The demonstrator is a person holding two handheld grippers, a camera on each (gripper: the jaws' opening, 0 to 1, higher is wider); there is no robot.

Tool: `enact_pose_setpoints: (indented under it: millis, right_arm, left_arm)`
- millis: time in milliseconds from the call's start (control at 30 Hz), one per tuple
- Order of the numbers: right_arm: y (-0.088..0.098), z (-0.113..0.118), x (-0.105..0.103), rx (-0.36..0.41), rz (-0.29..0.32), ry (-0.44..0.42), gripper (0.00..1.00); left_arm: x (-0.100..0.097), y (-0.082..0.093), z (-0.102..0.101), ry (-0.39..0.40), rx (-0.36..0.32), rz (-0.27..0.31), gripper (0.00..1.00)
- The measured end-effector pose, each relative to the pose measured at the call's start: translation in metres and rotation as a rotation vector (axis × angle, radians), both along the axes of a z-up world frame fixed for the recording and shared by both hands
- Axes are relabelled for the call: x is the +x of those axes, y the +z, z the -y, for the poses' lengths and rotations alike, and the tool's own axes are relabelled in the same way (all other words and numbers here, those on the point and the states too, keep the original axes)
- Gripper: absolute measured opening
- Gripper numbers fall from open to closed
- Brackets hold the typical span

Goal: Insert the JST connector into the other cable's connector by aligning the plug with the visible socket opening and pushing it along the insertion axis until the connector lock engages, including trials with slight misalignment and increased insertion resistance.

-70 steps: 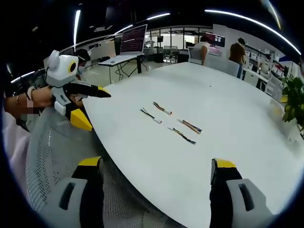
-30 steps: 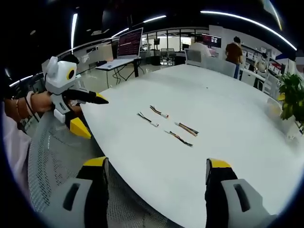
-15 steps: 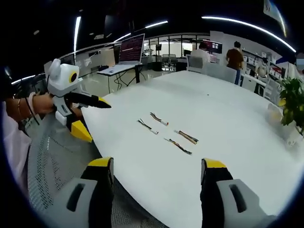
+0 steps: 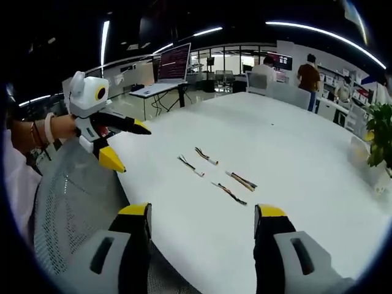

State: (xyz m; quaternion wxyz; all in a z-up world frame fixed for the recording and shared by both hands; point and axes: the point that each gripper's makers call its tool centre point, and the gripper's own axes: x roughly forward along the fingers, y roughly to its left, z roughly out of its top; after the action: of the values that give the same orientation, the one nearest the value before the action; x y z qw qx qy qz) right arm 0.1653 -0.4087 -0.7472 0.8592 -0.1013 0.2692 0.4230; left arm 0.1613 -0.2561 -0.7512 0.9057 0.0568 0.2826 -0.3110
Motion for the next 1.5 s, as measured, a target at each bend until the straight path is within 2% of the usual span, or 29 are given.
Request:
enact_pose_setpoints:
  millis: [67, 167, 367, 433, 467, 567, 667, 800, 867, 1000, 1100, 1167, 1267, 1400, 1500]
  right_arm:
    - [0.001, -0.002, 0.002, 0.017, 0.007, 0.014, 0.62]
    - [0.002, -0.005, 0.005, 0.098, -0.027, 0.008, 0.59]
    - [0.003, 0.000, 0.016, 0.099, -0.022, 0.019, 0.55]
    - [0.005, -0.003, 0.018, 0.134, -0.045, 0.028, 0.52]
    - [0.007, -0.003, 0.021, 0.141, -0.038, 0.031, 0.52]
    - [0.008, -0.003, 0.027, 0.136, -0.027, 0.033, 0.51]
    - [0.009, -0.002, 0.034, 0.133, -0.019, 0.041, 0.51]
    - [0.008, -0.003, 0.040, 0.141, -0.032, 0.065, 0.49]
    - [0.007, -0.005, 0.042, 0.131, -0.030, 0.085, 0.49]
    - [0.005, -0.008, 0.049, 0.098, -0.028, 0.120, 0.49]
    - [0.004, -0.011, 0.053, 0.106, -0.043, 0.135, 0.48]
    - [0.002, -0.014, 0.055, 0.116, -0.052, 0.142, 0.47]
    - [-0.003, -0.017, 0.058, 0.096, -0.054, 0.159, 0.46]
    - [-0.003, -0.020, 0.063, 0.102, -0.055, 0.170, 0.47]
    - [-0.003, -0.023, 0.066, 0.113, -0.054, 0.191, 0.45]
  left_arm:
    - [0.003, -0.001, 0.000, -0.003, -0.009, -0.001, 0.79]
    - [0.009, -0.001, 0.000, 0.001, -0.029, -0.001, 0.78]
    - [0.021, 0.002, -0.003, -0.015, -0.032, 0.015, 0.72]
    - [0.026, 0.004, -0.005, -0.018, -0.038, 0.025, 0.71]
    - [0.028, 0.006, -0.005, -0.018, -0.039, 0.031, 0.71]
    - [0.036, 0.011, -0.008, -0.017, -0.034, 0.054, 0.72]
    - [0.045, 0.016, -0.010, -0.018, -0.061, 0.078, 0.70]
    - [0.053, 0.015, -0.009, -0.033, -0.074, 0.067, 0.63]
    - [0.058, 0.013, -0.009, -0.045, -0.063, 0.071, 0.63]
    - [0.068, 0.014, -0.008, -0.049, -0.084, 0.077, 0.61]
    - [0.074, 0.008, -0.009, -0.072, -0.045, 0.075, 0.60]
    - [0.077, 0.007, -0.009, -0.082, -0.044, 0.074, 0.59]
    - [0.079, 0.008, -0.008, -0.089, -0.084, 0.063, 0.58]
    - [0.082, 0.008, -0.011, -0.088, -0.096, 0.064, 0.56]
    - [0.087, 0.013, -0.012, -0.089, -0.120, 0.088, 0.51]
